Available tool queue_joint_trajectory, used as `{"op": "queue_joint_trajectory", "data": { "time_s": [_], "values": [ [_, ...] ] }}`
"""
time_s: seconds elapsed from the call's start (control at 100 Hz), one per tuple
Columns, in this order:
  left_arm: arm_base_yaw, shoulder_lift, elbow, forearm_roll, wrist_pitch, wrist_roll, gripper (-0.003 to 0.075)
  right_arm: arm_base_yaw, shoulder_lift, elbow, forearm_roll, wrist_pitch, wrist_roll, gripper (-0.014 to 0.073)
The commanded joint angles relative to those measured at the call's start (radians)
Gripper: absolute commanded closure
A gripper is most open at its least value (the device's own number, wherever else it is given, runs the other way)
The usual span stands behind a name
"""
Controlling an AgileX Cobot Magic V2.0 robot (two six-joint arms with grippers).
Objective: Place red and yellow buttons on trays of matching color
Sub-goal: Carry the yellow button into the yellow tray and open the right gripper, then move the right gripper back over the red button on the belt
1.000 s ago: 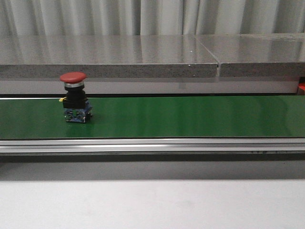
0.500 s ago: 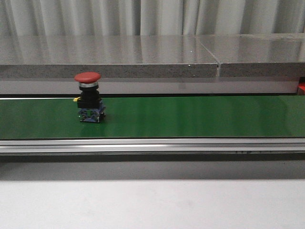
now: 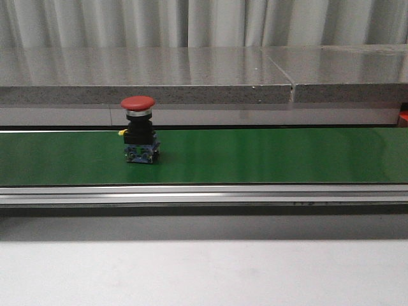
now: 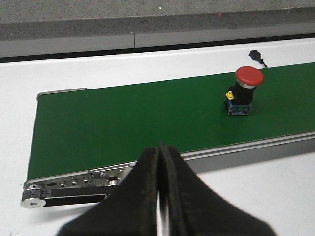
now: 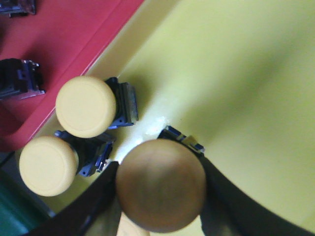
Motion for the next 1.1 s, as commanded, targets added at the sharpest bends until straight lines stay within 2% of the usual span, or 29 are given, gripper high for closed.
{"op": "queue_joint_trajectory", "data": {
  "time_s": [0.0,0.33,0.38,0.5,0.57,0.8,1.09],
  "values": [
    [-0.009,0.007,-0.023,-0.011,-0.070,0.002,0.0741,-0.005,-0.005,-0.024,0.028,-0.050,0.004,0.0388],
    [-0.009,0.007,-0.023,-0.011,-0.070,0.002,0.0741,-0.005,0.048,-0.003,0.047,-0.068,0.003,0.0372],
    [-0.009,0.007,-0.023,-0.011,-0.070,0.002,0.0741,-0.005,0.048,0.001,0.047,-0.077,0.003,0.0326],
    [-0.009,0.007,-0.023,-0.011,-0.070,0.002,0.0741,-0.004,0.048,0.006,0.066,-0.081,0.003,0.0145],
    [-0.009,0.007,-0.023,-0.011,-0.070,0.002,0.0741,-0.004,0.048,0.006,0.078,-0.081,0.003,0.0098],
    [-0.009,0.007,-0.023,-0.011,-0.070,0.002,0.0741,0.002,0.016,0.006,0.080,-0.085,0.003,0.0097],
    [-0.009,0.007,-0.023,-0.011,-0.070,0.002,0.0741,0.002,-0.125,0.006,0.049,-0.060,0.003,0.0097]
  ]
}}
